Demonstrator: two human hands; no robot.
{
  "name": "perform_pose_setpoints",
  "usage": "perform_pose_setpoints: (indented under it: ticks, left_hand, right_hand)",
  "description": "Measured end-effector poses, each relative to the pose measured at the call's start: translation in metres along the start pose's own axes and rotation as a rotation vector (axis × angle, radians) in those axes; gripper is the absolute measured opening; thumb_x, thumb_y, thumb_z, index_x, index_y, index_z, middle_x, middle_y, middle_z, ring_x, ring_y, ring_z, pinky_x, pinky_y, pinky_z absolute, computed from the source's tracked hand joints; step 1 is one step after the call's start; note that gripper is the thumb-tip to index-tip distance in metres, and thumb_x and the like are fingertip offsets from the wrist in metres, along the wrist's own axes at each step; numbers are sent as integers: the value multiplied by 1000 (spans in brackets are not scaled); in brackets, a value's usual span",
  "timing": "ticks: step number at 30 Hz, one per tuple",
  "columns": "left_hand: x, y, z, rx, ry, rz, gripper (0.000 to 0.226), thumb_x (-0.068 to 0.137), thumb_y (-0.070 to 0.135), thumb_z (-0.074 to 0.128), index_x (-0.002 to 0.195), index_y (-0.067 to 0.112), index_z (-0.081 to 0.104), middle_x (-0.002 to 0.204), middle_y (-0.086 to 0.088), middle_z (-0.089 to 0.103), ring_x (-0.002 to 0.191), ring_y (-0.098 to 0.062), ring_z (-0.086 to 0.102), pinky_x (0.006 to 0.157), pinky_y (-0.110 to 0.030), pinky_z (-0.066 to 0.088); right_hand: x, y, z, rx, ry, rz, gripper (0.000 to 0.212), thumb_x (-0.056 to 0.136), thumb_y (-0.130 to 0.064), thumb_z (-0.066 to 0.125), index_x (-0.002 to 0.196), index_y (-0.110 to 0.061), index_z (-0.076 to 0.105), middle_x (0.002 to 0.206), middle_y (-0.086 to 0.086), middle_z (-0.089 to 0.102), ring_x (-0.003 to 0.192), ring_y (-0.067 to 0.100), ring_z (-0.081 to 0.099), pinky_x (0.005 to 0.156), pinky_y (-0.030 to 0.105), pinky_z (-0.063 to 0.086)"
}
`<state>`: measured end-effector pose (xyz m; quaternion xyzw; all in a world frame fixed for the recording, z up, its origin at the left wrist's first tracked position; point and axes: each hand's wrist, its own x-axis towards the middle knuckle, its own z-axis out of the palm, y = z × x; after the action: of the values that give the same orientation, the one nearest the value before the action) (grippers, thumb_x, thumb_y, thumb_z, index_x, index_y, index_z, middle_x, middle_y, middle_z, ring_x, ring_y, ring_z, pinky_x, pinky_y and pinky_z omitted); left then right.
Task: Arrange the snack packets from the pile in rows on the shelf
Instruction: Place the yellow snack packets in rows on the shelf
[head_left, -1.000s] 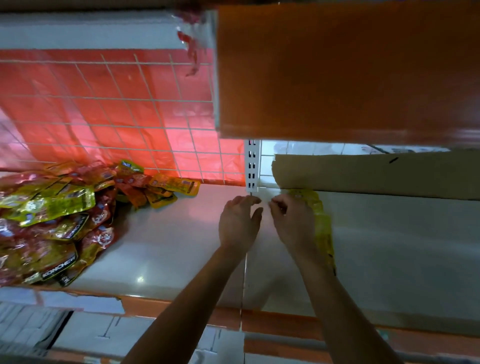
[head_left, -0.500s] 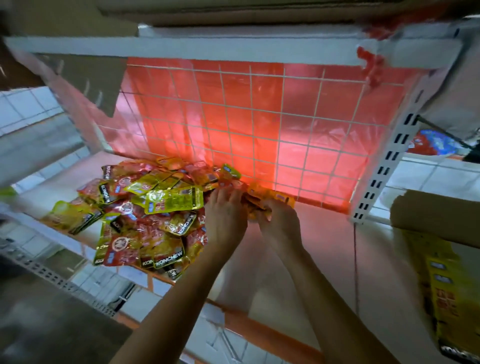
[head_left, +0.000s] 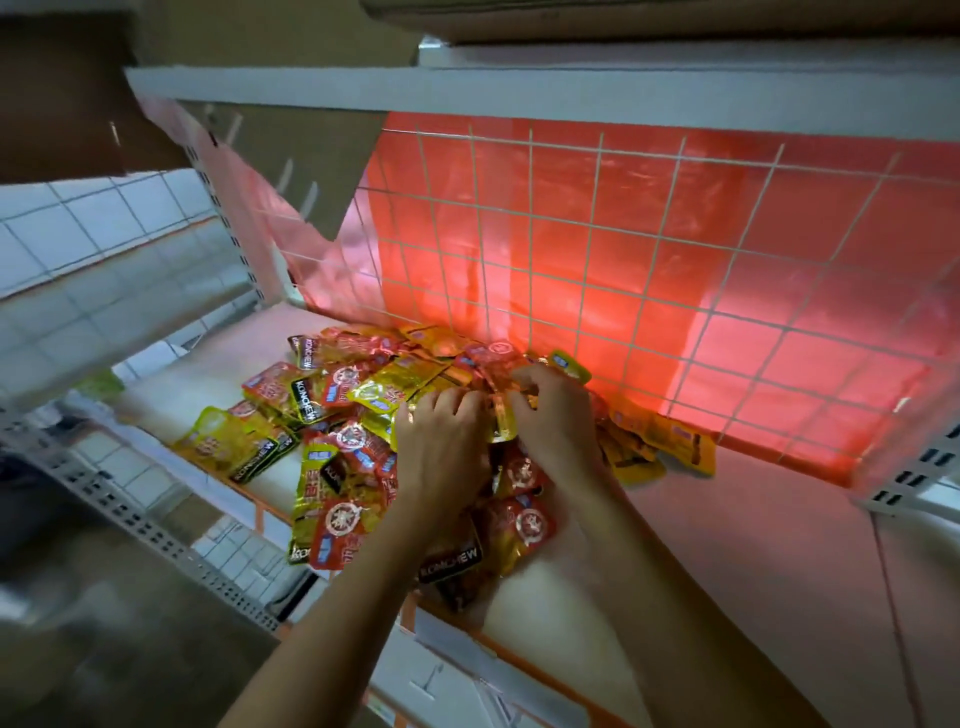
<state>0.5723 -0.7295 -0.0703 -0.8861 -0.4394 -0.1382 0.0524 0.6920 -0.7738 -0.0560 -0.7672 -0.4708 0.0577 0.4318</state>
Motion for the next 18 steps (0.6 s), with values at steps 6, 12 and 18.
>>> perform_pose_setpoints:
  ticks: [6, 12, 18]
  left_hand:
    - [7, -22, -14, -460, 136, 101, 44, 78, 4, 54, 120, 15, 62, 110, -8, 66, 99, -32, 61, 77, -40, 50]
    - [21, -40, -21, -810, 381, -151, 28, 101, 27, 45, 120, 18, 63, 72, 6, 55, 62, -5, 46, 51, -16, 25]
    - [30, -48, -19, -1346, 329, -426, 20, 94, 28, 48, 100, 13, 58, 85, -10, 61, 77, -25, 58, 66, -43, 48]
  right_hand:
    - [17, -16, 10, 101, 129, 38, 20, 88, -6, 57, 100, -8, 72, 99, 13, 72, 97, 28, 63, 80, 26, 39]
    - [13, -31, 23, 65, -14, -6, 56, 76, 15, 46, 119, -14, 65, 117, 6, 67, 110, 20, 61, 91, 20, 43]
    - [-1, -38, 39, -80, -428, -182, 98, 70, 14, 56, 150, -30, 22, 154, -1, 30, 143, 20, 23, 116, 34, 24]
